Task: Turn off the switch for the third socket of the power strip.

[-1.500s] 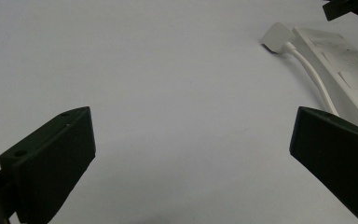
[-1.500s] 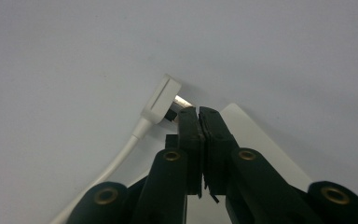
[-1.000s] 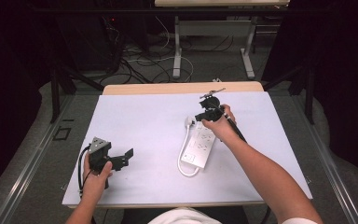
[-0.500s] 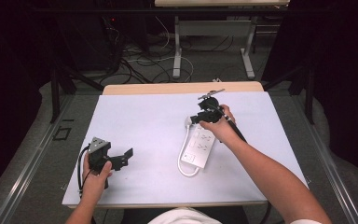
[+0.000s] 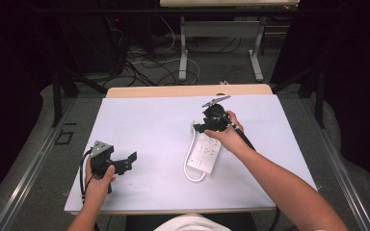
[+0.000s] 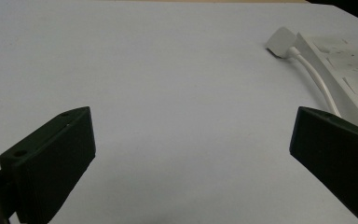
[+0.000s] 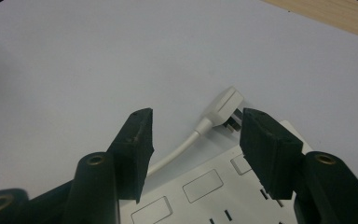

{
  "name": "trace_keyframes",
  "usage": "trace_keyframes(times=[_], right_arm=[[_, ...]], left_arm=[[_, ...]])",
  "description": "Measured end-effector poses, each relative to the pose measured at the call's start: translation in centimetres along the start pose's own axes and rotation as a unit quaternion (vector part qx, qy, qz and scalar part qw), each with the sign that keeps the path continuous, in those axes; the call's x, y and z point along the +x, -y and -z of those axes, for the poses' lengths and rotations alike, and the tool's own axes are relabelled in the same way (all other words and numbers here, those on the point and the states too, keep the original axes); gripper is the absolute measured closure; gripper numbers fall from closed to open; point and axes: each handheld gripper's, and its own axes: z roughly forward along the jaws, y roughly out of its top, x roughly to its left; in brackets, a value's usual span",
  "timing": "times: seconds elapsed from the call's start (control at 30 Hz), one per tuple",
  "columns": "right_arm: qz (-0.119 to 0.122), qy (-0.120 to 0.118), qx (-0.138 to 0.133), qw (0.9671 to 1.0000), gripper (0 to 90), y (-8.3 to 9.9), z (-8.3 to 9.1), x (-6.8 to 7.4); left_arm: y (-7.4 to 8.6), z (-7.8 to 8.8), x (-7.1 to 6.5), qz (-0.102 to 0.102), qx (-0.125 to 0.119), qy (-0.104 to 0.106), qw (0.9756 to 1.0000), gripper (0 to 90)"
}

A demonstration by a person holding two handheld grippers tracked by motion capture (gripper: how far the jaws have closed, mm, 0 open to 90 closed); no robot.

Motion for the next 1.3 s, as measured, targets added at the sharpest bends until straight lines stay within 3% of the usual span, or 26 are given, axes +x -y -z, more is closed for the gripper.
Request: trace_keyframes(times=[0.17,0.3,0.53,0.63,0.87,1.1,1.3], right_arm=[[0.006,-0.005,0.002,1.0000,40.2,0.4,0.4,0.2],[0.004,-0.012,-0.011,0.9999,38.6,0.6,0.9,0.3],[0.012,-0.005,-0.018,0.9998,33.5,1.7,1.7,0.7],[0.026,-0.003,-0.025,0.9994,29.3,2.3,2.1,1.0],[0.020,0.008,-0.036,0.9991,15.2,3.3,3.2,0.9],[-0.001,0.013,-0.048,0.9988,11.6,4.0,4.5,0.0],[0.000,0.021,-0.062,0.9979,5.2,4.6,5.3,-0.6]], left_arm=[[0.1,0.2,0.0,0.001,-0.001,0.000,1.0000,0.1],[0.1,0.2,0.0,-0.001,0.002,0.001,1.0000,0.1],[0.0,0.2,-0.1,0.002,-0.001,0.001,1.0000,0.1],[-0.1,0.1,-0.2,0.000,-0.003,0.001,1.0000,0.1],[0.0,0.3,-0.3,-0.004,-0.003,0.002,1.0000,0.1],[0.0,0.5,-0.4,-0.007,-0.005,-0.003,1.0000,0.1],[0.1,0.7,-0.4,-0.007,-0.004,-0.003,1.0000,0.1]])
